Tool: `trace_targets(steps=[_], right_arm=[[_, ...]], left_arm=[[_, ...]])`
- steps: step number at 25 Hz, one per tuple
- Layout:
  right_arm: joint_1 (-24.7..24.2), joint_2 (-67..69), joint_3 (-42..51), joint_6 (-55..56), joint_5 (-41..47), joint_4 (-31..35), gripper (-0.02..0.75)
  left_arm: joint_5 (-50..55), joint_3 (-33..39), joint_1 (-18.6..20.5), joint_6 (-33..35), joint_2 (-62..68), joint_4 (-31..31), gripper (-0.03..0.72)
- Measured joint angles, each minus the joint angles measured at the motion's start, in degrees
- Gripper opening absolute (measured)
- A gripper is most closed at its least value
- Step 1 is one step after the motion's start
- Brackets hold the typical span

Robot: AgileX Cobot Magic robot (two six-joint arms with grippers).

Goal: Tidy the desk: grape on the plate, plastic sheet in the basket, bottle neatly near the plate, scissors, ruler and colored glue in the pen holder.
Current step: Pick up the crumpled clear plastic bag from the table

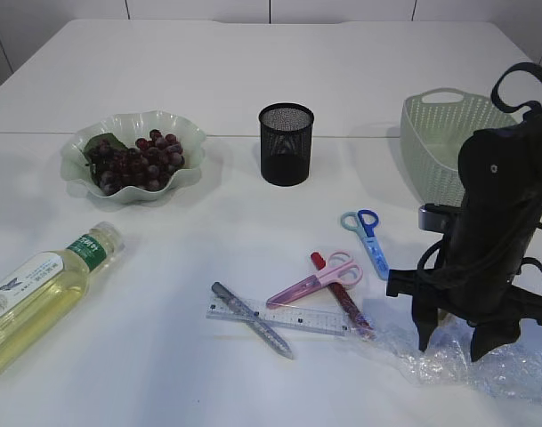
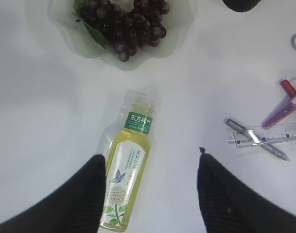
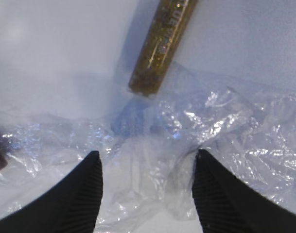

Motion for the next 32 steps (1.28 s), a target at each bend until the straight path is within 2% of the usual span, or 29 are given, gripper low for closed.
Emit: trace_targets(steps=[7, 9, 11, 17, 19, 32], right_arm=[[0.0, 1.9, 0.0, 0.0, -0.1, 0.5, 0.438], [0.0, 2.1, 0.0, 0.0, -0.1, 0.5, 0.414], [0.0, 2.1, 0.0, 0.0, -0.1, 0.5, 0.349], [0.0, 2.1, 0.0, 0.0, 0.2, 0.5, 0.053], [0.0, 2.1, -0.1, -0.1, 0.4, 0.5, 0.004], [0.0, -2.5, -0.1, -5.4, 8.9, 2.0, -0.004]], left_arm=[[0.0, 0.0, 0.0, 0.0, 0.0, 0.0, 0.434], [0.0, 0.0, 0.0, 0.0, 0.0, 0.0, 0.434], [0.0, 0.0, 0.0, 0.0, 0.0, 0.0, 0.434], [0.0, 0.0, 0.0, 0.0, 0.0, 0.0, 0.434], [0.0, 0.0, 0.0, 0.0, 0.0, 0.0, 0.434], [0.0, 0.0, 0.0, 0.0, 0.0, 0.4, 0.434]])
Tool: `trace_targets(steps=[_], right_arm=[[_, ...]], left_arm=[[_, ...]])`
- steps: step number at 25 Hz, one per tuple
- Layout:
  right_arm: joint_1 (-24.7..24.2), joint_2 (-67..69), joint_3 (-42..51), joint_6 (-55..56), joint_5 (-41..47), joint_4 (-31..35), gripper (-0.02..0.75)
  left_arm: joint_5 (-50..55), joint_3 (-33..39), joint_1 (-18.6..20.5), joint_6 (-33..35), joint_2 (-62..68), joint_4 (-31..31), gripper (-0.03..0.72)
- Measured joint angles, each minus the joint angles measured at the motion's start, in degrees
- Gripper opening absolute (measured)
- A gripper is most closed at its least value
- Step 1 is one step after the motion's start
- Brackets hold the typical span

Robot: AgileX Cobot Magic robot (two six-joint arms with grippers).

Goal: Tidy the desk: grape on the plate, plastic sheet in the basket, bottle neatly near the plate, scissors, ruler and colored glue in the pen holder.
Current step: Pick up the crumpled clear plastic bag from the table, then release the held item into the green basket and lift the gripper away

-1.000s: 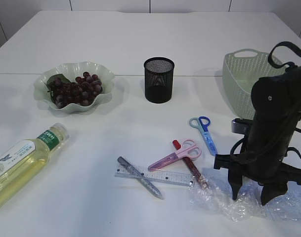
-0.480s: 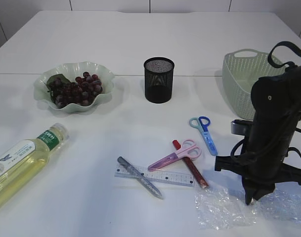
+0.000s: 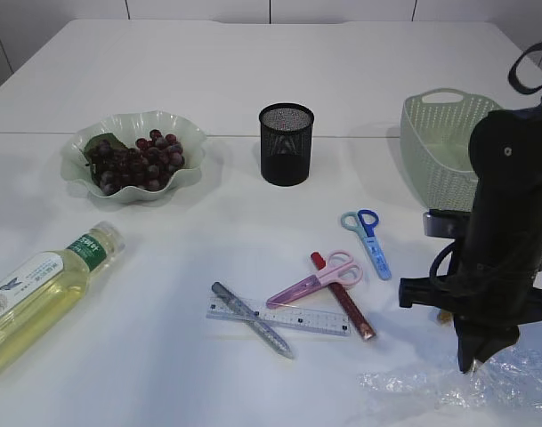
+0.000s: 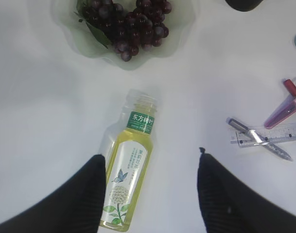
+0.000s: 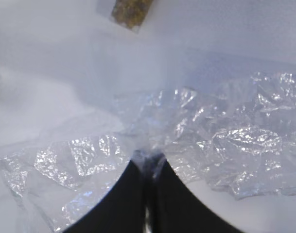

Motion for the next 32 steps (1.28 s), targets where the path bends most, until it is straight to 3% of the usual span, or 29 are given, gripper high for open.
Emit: trace_targets(steps=[9, 21, 32], right_arm=[[0.0, -7.8, -4.5, -3.2, 3.3, -2.8, -0.004], [-0.1, -7.9, -29.6, -4.2, 7.1, -16.3, -0.004], [-8.6, 2.8, -47.6, -6.4, 6.7, -18.1, -0.004]], left_arm=[[0.0, 0.0, 0.0, 0.0, 0.0, 0.0, 0.434], [0.0, 0.0, 0.0, 0.0, 0.0, 0.0, 0.434], [0.0, 0.0, 0.0, 0.0, 0.0, 0.0, 0.434]])
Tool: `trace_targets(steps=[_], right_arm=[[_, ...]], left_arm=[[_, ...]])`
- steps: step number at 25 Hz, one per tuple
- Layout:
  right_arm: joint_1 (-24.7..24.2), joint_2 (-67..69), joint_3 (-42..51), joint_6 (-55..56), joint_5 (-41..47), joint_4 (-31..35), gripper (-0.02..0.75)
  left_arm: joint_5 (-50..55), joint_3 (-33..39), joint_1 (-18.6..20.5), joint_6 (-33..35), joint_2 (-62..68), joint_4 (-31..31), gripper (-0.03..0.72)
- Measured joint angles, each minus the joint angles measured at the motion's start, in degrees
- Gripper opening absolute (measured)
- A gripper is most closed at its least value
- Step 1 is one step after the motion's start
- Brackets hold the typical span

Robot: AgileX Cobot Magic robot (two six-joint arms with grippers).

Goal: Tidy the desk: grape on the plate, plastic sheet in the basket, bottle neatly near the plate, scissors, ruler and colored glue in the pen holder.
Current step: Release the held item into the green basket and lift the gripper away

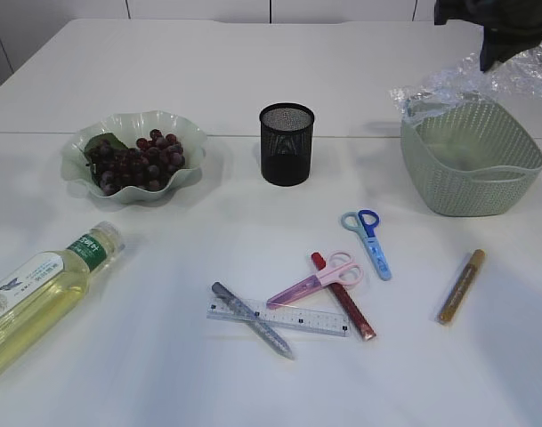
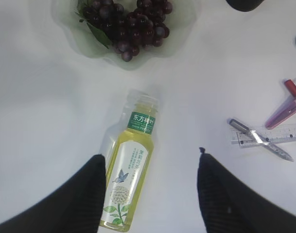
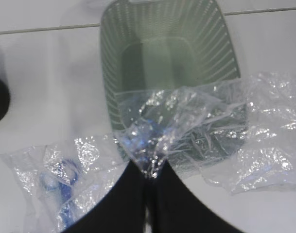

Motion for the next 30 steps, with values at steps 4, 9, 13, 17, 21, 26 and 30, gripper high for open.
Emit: trace_targets(steps=[4, 9, 13, 17, 21, 26, 30], right_arm=[[-3.6, 5.8, -4.1, -1.1, -0.7, -0.1, -0.004], [-6.6, 13.0, -9.9, -1.5, -2.3, 0.7, -0.004], [-7.6, 18.0, -14.8, -1.6, -2.5, 0.7, -0.004], [-7.7, 20.1, -18.6, -1.6, -2.5, -1.1, -0.004], [-8.3, 20.2, -20.5, -1.6, -2.5, -3.2, -0.004], [-9.4, 20.4, -20.5, -1.6, -2.6, -3.6, -0.004], [-9.6, 21.5, -20.5, -1.7, -2.6, -3.6, -0.004]], left_arm=[[0.0, 0.0, 0.0, 0.0, 0.0, 0.3, 0.434], [0.0, 0.0, 0.0, 0.0, 0.0, 1.4, 0.434], [0.0, 0.0, 0.0, 0.0, 0.0, 1.9, 0.434], [0.0, 0.0, 0.0, 0.0, 0.0, 2.3, 0.434], [0.0, 0.0, 0.0, 0.0, 0.0, 2.4, 0.434], [0.0, 0.0, 0.0, 0.0, 0.0, 2.4, 0.434], [0.0, 0.0, 0.0, 0.0, 0.0, 2.5, 0.434]])
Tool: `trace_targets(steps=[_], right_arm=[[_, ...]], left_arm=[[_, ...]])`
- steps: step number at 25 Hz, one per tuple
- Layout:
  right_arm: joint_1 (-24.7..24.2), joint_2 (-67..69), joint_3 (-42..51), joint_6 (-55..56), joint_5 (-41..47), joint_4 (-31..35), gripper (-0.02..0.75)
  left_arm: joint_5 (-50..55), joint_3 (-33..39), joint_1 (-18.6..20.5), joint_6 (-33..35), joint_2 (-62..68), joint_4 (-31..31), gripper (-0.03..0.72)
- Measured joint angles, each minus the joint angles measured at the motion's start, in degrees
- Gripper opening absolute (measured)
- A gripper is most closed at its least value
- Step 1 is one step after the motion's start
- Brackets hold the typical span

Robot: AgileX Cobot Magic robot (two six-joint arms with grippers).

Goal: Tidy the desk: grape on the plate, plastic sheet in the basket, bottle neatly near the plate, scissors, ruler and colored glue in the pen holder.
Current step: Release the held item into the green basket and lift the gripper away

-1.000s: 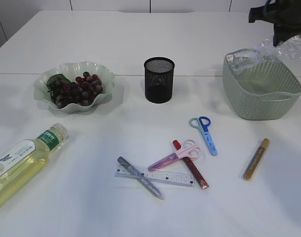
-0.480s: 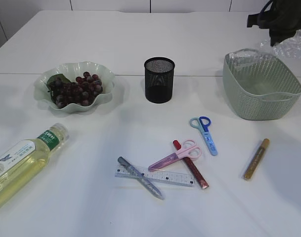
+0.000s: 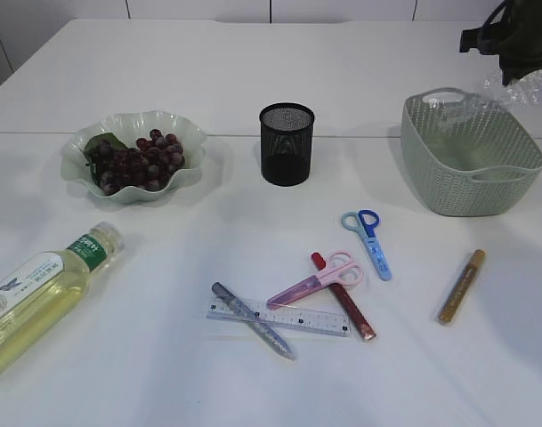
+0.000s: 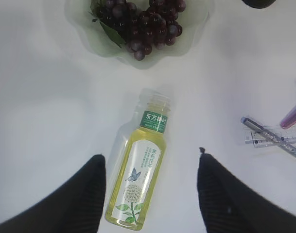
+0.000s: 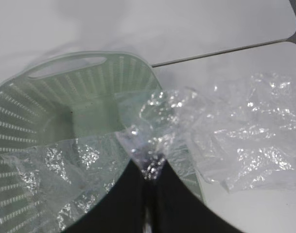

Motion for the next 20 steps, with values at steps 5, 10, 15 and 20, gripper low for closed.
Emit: trace_targets(steps=[5, 10, 15, 20], right_arm=[[0.0, 1.8, 0.0, 0.0, 0.0, 0.2, -0.004], [0.0, 2.9, 0.0, 0.0, 0.0, 0.3, -0.004], [0.0, 3.5, 0.0, -0.7, 0.2, 0.6, -0.004], [0.0, 4.4, 0.0, -1.1, 0.3, 1.9, 0.005]], left_arm=[[0.0, 0.0, 0.0, 0.0, 0.0, 0.0, 0.434], [0.0, 0.0, 0.0, 0.0, 0.0, 0.0, 0.434], [0.0, 0.0, 0.0, 0.0, 0.0, 0.0, 0.434], [0.0, 0.0, 0.0, 0.0, 0.0, 0.0, 0.434]])
